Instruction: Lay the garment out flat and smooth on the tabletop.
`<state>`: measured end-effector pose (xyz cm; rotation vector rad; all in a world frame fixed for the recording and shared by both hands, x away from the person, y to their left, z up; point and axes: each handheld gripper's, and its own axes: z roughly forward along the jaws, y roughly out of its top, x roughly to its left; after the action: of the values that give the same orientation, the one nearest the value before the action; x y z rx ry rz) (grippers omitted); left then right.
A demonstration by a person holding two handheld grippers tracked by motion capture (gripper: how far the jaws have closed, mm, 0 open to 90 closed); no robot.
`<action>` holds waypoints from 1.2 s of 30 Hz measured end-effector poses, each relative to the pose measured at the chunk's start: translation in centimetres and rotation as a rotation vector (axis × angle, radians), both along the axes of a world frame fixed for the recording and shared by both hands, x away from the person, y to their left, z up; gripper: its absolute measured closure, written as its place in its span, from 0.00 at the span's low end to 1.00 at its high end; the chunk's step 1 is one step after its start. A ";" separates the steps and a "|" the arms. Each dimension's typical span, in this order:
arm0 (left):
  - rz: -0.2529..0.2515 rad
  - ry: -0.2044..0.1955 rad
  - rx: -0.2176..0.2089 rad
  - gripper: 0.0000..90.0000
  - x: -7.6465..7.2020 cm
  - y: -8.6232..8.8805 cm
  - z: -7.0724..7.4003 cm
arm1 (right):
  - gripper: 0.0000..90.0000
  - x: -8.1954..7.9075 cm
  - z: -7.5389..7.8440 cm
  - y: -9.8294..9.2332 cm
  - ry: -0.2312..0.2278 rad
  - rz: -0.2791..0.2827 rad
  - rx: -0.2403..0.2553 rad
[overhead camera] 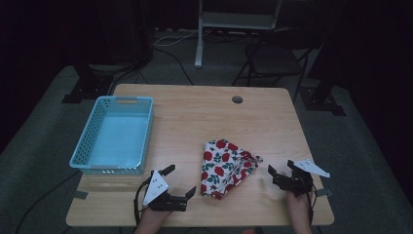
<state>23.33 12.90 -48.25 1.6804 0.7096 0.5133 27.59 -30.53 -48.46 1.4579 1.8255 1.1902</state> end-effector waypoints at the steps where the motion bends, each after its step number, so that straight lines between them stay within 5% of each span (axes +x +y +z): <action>1: -0.001 0.005 0.004 0.01 0.0 -0.1 0.0 | 0.16 0.0 0.0 0.0 0.002 -0.001 0.003; 6: -0.006 0.032 0.014 0.01 0.4 -0.9 0.5 | 0.16 0.0 0.0 -0.1 0.001 0.001 0.008; 13: -0.043 0.017 0.029 0.01 1.3 -2.7 2.3 | 0.16 0.0 0.0 -0.1 -0.001 0.003 0.014; 24: -0.170 0.057 0.058 0.04 2.0 -6.9 4.4 | 0.16 0.0 0.0 -0.2 0.002 0.010 0.020; 27: -0.173 0.055 0.070 0.05 1.7 -8.2 4.6 | 0.16 0.0 0.0 -0.2 0.003 0.011 0.022; 31: -0.211 0.057 0.126 0.10 1.5 -9.8 4.5 | 0.16 0.1 0.0 -0.3 0.003 0.015 0.025; 36: -0.226 0.116 0.200 0.18 2.2 -11.4 3.9 | 0.16 0.1 0.0 -0.3 0.004 0.016 0.032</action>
<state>25.53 1.50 -44.40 1.9623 0.5553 0.3375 27.64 -30.83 -48.48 1.4663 1.8322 1.2300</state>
